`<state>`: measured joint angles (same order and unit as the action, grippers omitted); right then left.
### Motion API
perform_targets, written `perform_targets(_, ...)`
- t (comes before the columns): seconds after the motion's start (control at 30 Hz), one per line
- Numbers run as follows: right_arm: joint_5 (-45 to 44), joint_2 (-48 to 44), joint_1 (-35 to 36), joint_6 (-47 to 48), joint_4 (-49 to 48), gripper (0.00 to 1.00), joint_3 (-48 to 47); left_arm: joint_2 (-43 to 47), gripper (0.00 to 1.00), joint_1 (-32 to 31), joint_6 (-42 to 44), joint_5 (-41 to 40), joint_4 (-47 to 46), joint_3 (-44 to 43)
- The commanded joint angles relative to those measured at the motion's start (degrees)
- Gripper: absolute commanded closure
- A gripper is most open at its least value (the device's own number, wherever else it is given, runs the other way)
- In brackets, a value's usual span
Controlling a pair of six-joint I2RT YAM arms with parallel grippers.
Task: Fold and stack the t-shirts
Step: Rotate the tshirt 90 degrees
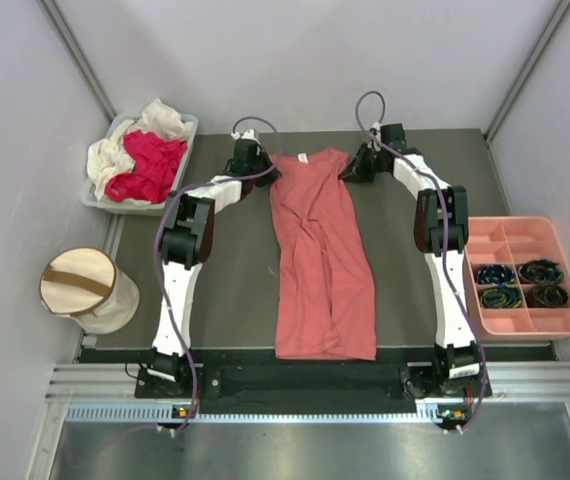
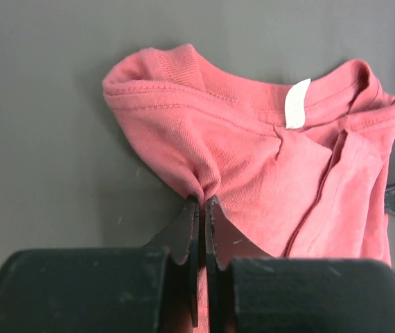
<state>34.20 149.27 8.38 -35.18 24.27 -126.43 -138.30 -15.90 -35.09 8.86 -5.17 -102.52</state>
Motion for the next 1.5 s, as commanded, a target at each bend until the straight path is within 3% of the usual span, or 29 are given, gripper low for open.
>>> perform_targets(0.0, 0.2, 0.8, -0.7, -2.7, -4.8, 1.0, -0.4, -3.6, 1.0, -0.1, 0.5, 1.4, 0.4, -5.0)
perform_targets(0.27, -3.1, 1.4, -3.2, -7.7, -9.3, 1.0, -0.2, -8.6, 1.0, 0.2, -0.4, 2.1, 1.7, -13.5)
perform_targets(0.63, -5.0, 2.9, -7.4, -10.3, -10.9, 1.0, -3.3, -12.0, 0.99, 1.7, -1.6, 2.6, 2.4, -17.8)
perform_targets(0.73, -5.0, 3.1, -7.9, -10.1, -11.0, 1.0, -3.3, -12.5, 0.82, 2.1, -1.8, 3.0, 2.0, -18.3)
perform_targets(0.77, -4.8, 3.2, -8.0, -10.0, -11.0, 1.0, -3.5, -12.7, 0.64, 2.2, -1.8, 3.1, 1.8, -18.4)
perform_targets(0.8, -4.3, 3.3, -8.0, -9.9, -11.1, 1.0, -3.6, -12.9, 0.54, 2.4, -2.1, 3.5, 1.3, -18.4)
perform_targets(0.87, -3.4, 4.1, -8.1, -9.7, -11.2, 0.77, -4.4, -13.2, 0.29, 2.5, -2.3, 3.9, 0.6, -18.6)
perform_targets(0.9, -2.3, 4.4, -8.2, -9.7, -11.4, 0.6, -4.7, -13.4, 0.2, 2.5, -2.7, 4.2, 0.5, -18.7)
perform_targets(0.93, -1.8, 4.8, -8.1, -9.6, -11.3, 0.51, -5.1, -13.8, 0.03, 2.6, -2.9, 4.3, 0.3, -18.9)
perform_targets(1.0, -1.4, 4.7, -8.1, -9.3, -11.2, 0.41, -4.9, -14.2, 0.01, 2.9, -3.6, 4.9, 0.4, -19.4)
perform_targets(1.1, -3.3, 1.8, -8.1, -8.6, -12.1, 0.37, -0.1, -13.6, 0.01, 3.4, -3.7, 5.1, 1.2, -18.6)
perform_targets(1.2, -5.5, -3.7, -8.1, -7.5, -12.8, 0.36, 7.8, -9.5, 0.01, 4.1, -3.4, 4.1, 0.2, -12.3)
perform_targets(1.47, -13.0, -20.4, -8.6, -2.9, -9.6, 0.35, 31.2, 12.2, 0.01, 3.0, -7.2, -4.9, -5.6, 19.5)
